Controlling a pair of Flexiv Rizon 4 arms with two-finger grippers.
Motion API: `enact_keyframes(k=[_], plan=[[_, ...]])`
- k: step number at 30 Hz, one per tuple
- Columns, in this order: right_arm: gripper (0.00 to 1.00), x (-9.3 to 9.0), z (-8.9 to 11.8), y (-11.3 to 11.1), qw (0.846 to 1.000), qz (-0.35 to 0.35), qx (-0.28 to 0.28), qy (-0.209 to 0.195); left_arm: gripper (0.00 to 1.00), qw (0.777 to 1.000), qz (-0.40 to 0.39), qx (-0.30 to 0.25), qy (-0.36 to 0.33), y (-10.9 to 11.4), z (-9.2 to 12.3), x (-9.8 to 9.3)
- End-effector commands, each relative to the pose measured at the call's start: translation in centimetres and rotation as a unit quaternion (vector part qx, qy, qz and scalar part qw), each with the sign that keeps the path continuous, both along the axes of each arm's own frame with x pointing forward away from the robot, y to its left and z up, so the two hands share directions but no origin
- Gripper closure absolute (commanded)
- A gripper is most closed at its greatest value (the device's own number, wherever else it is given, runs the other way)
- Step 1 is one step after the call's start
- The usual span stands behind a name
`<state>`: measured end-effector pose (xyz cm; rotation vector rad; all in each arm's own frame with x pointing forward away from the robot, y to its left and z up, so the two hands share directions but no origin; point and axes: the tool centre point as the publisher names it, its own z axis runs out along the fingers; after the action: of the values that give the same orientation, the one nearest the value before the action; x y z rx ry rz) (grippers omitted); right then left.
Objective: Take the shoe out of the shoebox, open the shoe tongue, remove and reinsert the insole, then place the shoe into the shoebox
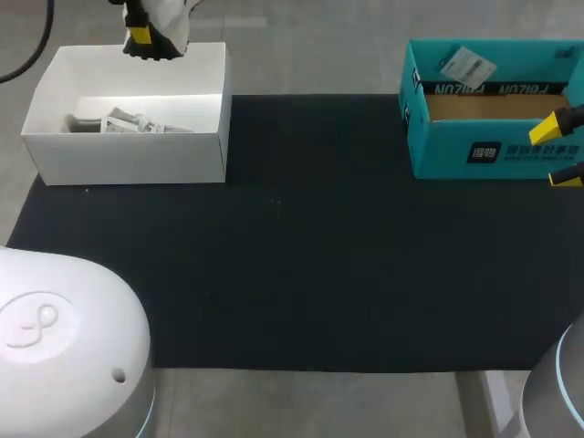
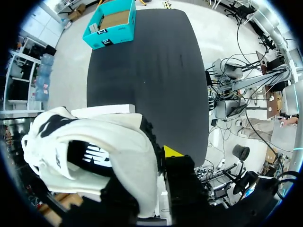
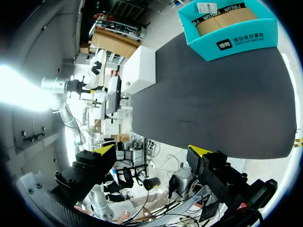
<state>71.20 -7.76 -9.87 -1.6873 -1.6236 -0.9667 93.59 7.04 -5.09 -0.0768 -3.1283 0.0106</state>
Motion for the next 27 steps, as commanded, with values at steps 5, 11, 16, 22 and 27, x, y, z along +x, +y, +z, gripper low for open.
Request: enact_keyframes(k=[5, 11, 16, 22, 27], plan=[[0.0, 0.0, -0.1, 0.0, 1.0, -0.001, -0.001, 0.0, 1.0, 1.0, 0.01, -0.024, 0.014, 1.7, 0.4, 1.0], [0.0, 0.0, -0.1, 0.0, 1.0, -0.001, -0.001, 0.0, 1.0, 1.0, 0.01, -0.024, 0.014, 1.7, 0.4, 1.0], [0.0, 0.0, -0.1, 0.0, 1.0, -0.001, -0.001, 0.0, 1.0, 1.0, 0.01, -0.024, 0.014, 1.7, 0.4, 1.0], [0.0, 0.0, -0.1, 0.0, 1.0, -0.001, -0.001, 0.0, 1.0, 0.998, -0.019, -0.057, 0.014, 2.9, -0.4, 2.3], [0.0, 0.0, -0.1, 0.0, 1.0, -0.001, -0.001, 0.0, 1.0, 0.999, -0.02, -0.035, 0.0, 5.1, -0.8, 4.2]])
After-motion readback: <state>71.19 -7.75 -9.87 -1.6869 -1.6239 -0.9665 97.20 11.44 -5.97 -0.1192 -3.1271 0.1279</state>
